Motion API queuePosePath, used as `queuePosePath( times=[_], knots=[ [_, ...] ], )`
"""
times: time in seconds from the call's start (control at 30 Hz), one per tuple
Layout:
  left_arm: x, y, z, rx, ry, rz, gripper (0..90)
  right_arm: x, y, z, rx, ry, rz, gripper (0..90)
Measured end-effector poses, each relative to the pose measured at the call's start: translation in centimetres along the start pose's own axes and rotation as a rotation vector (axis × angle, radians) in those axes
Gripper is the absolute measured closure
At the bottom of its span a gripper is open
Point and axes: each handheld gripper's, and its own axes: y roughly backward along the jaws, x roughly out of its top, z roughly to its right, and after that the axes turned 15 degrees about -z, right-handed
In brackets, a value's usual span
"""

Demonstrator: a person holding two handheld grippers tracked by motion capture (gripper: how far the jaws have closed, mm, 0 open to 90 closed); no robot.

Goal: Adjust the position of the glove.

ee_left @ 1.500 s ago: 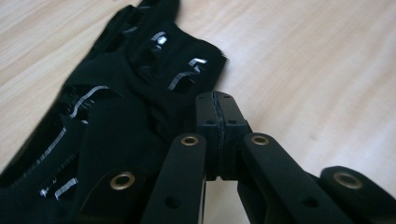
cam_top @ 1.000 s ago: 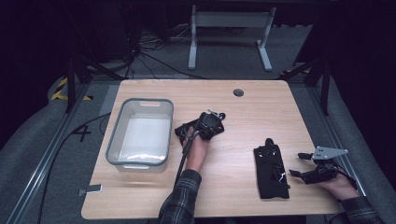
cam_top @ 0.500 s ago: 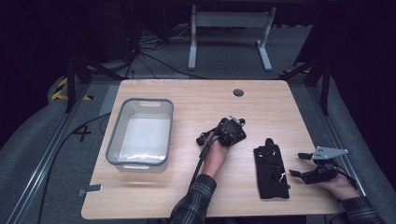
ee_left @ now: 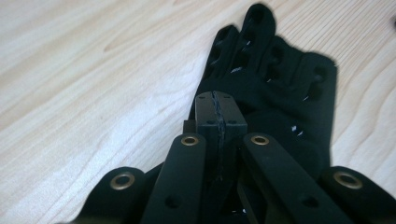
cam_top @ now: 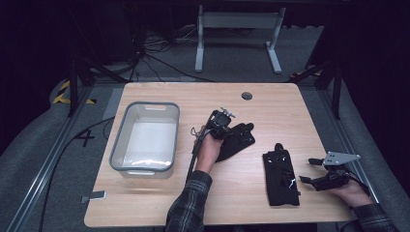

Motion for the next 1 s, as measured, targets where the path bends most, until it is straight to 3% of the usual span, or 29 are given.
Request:
queuePosePath(
  times=[0.3, 0.47, 1.0],
  knots=[
    [-0.7, -1.9, 0.0, 0.006, -0.017, -0.057, 89.8, 0.0, 0.0, 0.0, 0.0, 0.0, 0.0, 15.0],
    [-1.5, -1.4, 0.6, 0.006, -0.021, -0.076, 89.8, 0.0, 0.0, 0.0, 0.0, 0.0, 0.0, 14.9],
    [-6.5, 0.8, 3.8, -0.077, -0.037, -0.083, 89.8, 0.1, 0.0, -0.1, 0.01, 0.016, -0.002, 15.3]
  ],
)
